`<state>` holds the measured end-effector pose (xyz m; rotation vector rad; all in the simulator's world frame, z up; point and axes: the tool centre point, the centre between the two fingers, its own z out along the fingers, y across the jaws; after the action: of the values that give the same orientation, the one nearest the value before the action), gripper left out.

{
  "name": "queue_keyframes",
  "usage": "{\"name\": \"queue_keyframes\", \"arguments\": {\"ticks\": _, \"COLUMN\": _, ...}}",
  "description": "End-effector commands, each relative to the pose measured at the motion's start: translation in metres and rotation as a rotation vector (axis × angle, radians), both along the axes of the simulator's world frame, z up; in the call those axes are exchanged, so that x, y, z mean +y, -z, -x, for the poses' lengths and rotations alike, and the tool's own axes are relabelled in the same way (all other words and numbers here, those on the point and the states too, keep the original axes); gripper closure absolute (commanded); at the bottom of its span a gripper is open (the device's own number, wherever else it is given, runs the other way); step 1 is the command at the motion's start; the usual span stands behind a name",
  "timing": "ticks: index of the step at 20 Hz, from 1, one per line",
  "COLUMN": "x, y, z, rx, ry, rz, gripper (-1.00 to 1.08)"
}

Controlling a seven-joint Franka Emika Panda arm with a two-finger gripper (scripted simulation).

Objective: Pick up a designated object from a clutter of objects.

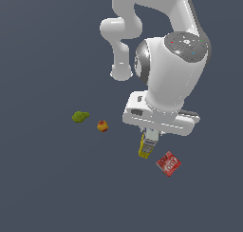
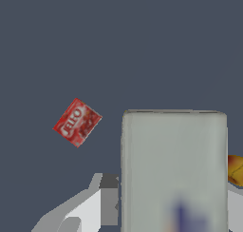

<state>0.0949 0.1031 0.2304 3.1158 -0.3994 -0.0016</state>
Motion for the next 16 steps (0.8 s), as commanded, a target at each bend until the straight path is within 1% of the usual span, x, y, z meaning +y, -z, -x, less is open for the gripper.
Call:
{"name": "queue_keyframes", "arguments": {"ticks": 1, "x": -0.003, "y": -0.020, "z": 0.014, "rx": -0.001, "ry": 0.000, "rz": 0.000, "gripper": 1.08}}
{"name": "queue_keyframes", "arguments": {"ticks": 16, "x": -0.024, "y": -0.152, "z": 0.104, "rx": -0.001, "ry": 0.000, "rz": 0.000, "gripper": 1.08}}
